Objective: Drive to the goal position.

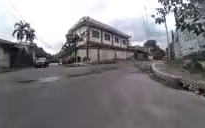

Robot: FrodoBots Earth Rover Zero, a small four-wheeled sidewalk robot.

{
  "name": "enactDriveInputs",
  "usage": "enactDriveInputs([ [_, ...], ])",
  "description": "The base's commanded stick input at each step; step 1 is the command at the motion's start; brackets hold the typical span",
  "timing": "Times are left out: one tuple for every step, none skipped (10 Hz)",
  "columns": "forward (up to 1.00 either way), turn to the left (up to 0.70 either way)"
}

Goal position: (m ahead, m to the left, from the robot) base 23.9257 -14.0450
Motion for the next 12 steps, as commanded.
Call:
enactDriveInputs([
  [1.0,-0.3],
  [1.0,-0.06],
  [1.0,0.03],
  [1.0,0.03],
  [1.0,0.03],
  [1.0,0.03],
  [1.0,0.03],
  [1.0,0.03],
  [1.0,0.03],
  [1.0,0.03],
  [1.0,0.03],
  [1.0,0.03],
])
